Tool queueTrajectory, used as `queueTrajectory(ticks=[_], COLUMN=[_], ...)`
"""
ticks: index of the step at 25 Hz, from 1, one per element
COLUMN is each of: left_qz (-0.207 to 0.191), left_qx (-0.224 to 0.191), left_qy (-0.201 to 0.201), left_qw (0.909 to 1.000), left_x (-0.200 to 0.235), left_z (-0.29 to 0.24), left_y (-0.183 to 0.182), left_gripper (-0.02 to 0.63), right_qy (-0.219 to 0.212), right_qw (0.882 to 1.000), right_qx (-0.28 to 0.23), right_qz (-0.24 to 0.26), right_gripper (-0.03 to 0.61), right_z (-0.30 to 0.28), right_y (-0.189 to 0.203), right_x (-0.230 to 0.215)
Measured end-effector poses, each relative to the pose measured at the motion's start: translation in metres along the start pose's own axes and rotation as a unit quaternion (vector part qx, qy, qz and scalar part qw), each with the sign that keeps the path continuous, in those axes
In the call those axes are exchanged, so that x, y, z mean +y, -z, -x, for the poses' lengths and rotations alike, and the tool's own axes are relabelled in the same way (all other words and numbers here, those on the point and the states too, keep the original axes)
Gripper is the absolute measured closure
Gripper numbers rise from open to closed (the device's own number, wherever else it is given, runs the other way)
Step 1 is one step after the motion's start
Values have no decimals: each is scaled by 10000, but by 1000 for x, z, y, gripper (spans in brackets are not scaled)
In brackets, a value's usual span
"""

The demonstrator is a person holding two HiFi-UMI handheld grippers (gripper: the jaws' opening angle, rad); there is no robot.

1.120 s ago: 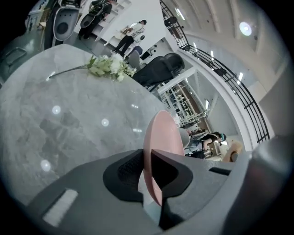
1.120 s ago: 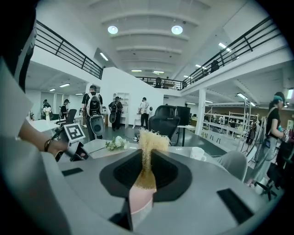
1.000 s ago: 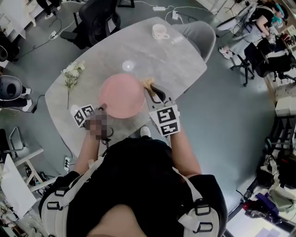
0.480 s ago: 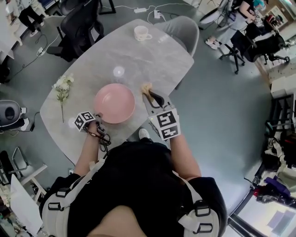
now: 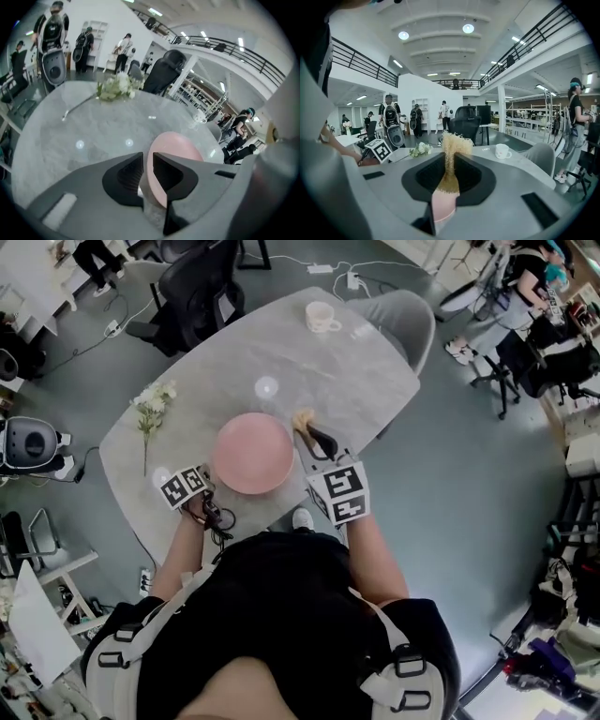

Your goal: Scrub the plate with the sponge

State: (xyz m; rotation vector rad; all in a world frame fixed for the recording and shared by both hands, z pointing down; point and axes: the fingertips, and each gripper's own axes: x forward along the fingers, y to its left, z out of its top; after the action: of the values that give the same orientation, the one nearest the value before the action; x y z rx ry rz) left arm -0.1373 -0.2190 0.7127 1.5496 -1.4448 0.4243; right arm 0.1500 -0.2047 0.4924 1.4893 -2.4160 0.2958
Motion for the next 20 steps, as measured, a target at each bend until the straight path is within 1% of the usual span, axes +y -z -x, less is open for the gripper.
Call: queueTrajectory(ticks=[2,3,4,5,6,8,9,10,11,12,13,16,18,20], left_qz=[-249,-363,-525,-759,-1060,-1688,-1907,-2033,-2097,-2145,-2210,-2524,-2641,-2571], left_qx=[-606,-918,-1244,-1585,-1933,-2595,-2868,-3089,-3256,-3383,-3492,-3739,-3807,-3869], left_qy=[101,192,269,300,272,121,50,4,-11,-1,12,-118,-202,-171], left_qw=[9978,9949,9905,9840,9750,9508,9388,9291,9220,9163,9106,8924,8860,8854], left_x=[-12,-20,-29,-38,-47,-65,-73,-79,-85,-90,-94,-101,-102,-101], left_z=[29,45,61,78,98,139,159,177,192,205,217,243,252,256], left_y=[-34,-50,-66,-80,-94,-117,-125,-131,-136,-138,-140,-143,-143,-142], left_gripper=[549,549,549,549,549,551,551,551,554,590,607,607,609,609], right_qy=[-231,-319,-389,-453,-522,-678,-731,-739,-700,-635,-577,-581,-666,-714], right_qw=[9995,9989,9983,9976,9968,9948,9938,9929,9921,9913,9903,9866,9852,9851], right_qx=[-194,-286,-376,-470,-565,-743,-830,-930,-1039,-1149,-1258,-1523,-1578,-1564], right_qz=[112,167,206,225,219,131,65,-2,-65,-116,-147,-109,-54,-55], right_gripper=[525,525,525,525,525,525,525,525,525,525,525,526,526,526], right_z=[-17,-23,-30,-36,-42,-53,-56,-60,-62,-64,-64,-63,-63,-66], right_y=[-16,-23,-30,-36,-43,-55,-61,-66,-71,-76,-81,-93,-96,-97], right_x=[12,18,24,29,35,47,52,55,56,56,56,62,68,71])
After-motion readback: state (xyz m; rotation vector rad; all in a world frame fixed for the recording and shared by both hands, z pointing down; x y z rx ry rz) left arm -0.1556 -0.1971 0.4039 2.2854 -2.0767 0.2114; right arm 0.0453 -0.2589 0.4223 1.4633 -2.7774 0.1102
